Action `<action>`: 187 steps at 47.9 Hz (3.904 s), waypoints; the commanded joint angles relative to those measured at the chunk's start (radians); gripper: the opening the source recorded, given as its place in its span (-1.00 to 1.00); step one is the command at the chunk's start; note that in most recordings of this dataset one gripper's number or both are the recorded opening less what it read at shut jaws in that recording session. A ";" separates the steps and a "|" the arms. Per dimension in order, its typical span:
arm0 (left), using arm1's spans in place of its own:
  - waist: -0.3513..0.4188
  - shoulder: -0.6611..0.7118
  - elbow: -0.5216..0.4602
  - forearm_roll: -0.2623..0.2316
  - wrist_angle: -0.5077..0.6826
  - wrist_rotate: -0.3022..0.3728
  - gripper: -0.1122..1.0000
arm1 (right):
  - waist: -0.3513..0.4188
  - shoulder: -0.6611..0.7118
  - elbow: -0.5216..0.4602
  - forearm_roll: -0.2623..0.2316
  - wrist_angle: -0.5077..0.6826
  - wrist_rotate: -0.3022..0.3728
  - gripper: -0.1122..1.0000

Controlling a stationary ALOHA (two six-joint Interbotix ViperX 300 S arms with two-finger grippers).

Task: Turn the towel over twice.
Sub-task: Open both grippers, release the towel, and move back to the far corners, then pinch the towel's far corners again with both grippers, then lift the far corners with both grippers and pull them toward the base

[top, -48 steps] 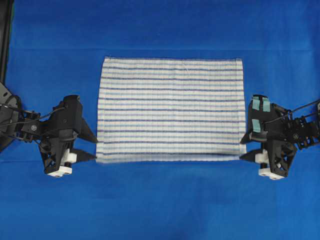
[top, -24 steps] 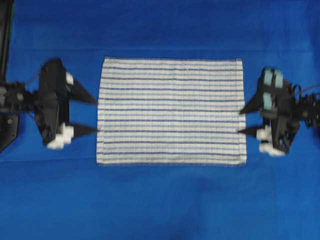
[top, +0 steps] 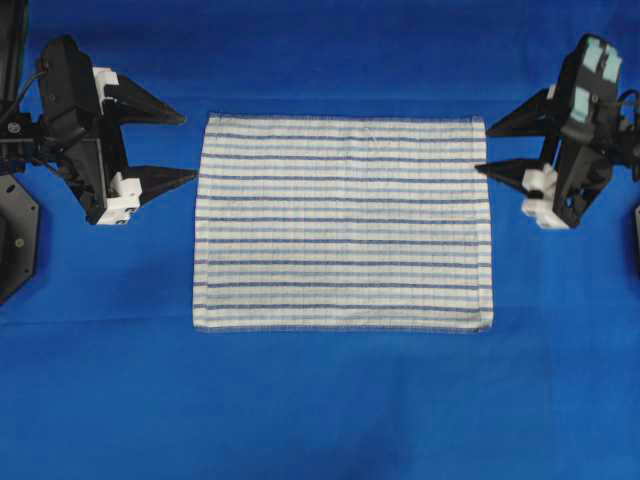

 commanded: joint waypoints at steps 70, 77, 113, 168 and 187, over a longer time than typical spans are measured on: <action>0.253 0.653 -0.101 0.002 -0.187 0.124 -0.34 | -0.345 0.546 -0.014 -0.078 -0.285 -0.017 -0.64; 0.273 0.646 -0.107 0.002 -0.161 0.127 -0.72 | -0.345 0.543 -0.014 -0.078 -0.285 -0.017 -0.65; 0.437 0.428 -0.279 0.002 -0.043 0.167 -0.72 | -0.474 0.268 -0.161 -0.210 -0.089 -0.023 -0.65; 0.281 0.029 -0.313 0.002 0.224 0.179 -0.72 | -0.262 -0.103 -0.187 -0.227 0.133 -0.017 -0.65; 0.067 -0.025 -0.173 0.000 0.264 0.095 -0.72 | 0.023 -0.095 -0.103 -0.123 0.225 0.077 -0.65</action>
